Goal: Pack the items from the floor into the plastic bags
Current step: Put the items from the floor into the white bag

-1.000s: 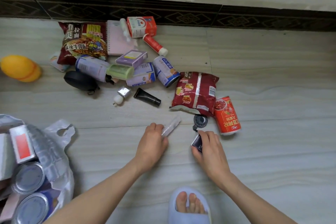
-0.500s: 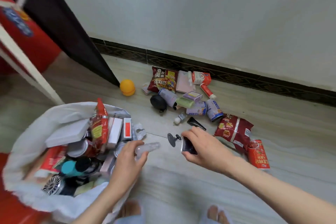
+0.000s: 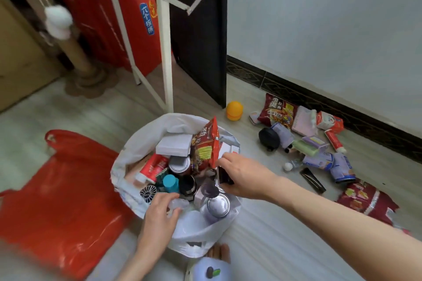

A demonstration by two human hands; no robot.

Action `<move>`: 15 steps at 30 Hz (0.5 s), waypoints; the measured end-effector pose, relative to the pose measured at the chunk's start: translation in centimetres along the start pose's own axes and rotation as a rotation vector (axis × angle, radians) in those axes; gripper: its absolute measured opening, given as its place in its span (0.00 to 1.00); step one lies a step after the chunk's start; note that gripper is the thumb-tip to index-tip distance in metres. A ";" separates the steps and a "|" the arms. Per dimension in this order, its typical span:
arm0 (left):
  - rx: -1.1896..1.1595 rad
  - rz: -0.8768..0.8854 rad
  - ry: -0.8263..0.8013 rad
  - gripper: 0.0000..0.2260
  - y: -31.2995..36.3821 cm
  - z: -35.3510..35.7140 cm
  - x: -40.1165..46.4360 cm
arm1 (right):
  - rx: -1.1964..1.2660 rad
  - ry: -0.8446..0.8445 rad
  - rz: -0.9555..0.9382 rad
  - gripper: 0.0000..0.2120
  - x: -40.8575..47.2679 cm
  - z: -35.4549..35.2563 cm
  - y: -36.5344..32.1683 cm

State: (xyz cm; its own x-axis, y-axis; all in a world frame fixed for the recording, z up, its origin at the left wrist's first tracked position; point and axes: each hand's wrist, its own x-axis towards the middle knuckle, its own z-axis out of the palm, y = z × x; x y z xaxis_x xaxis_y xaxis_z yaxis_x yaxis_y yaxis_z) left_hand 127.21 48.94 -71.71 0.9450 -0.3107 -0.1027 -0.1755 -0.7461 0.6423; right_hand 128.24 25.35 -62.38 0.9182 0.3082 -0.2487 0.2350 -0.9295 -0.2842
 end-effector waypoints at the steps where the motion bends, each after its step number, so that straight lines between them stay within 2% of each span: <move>1: 0.003 -0.034 -0.001 0.13 -0.7 0.3 -0.2 | 0.023 0.000 0.000 0.18 0.7 0.7 -0.1; 5: -0.031 -0.108 0.026 0.14 -1.6 1.9 -0.2 | 0.114 -0.016 0.027 0.22 2.6 3.6 -0.3; 10: -0.077 -0.167 0.088 0.13 -0.1 3.2 -0.2 | 0.247 -0.015 0.164 0.23 3.0 6.2 -0.7; 13: -0.145 -0.191 0.136 0.11 0.5 3.4 -0.2 | 0.295 -0.014 0.172 0.23 2.8 6.7 -0.8; 15: -0.142 -0.149 0.164 0.09 0.4 3.4 -0.3 | 0.271 -0.022 0.142 0.25 2.2 6.4 -0.8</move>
State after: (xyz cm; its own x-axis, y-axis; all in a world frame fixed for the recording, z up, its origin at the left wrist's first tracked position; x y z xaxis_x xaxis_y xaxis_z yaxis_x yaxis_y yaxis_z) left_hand 125.95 46.71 -73.96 0.9916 -0.0957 -0.0871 -0.0017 -0.6827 0.7307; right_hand 128.08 28.06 -68.62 0.9280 0.1861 -0.3226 0.0084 -0.8764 -0.4815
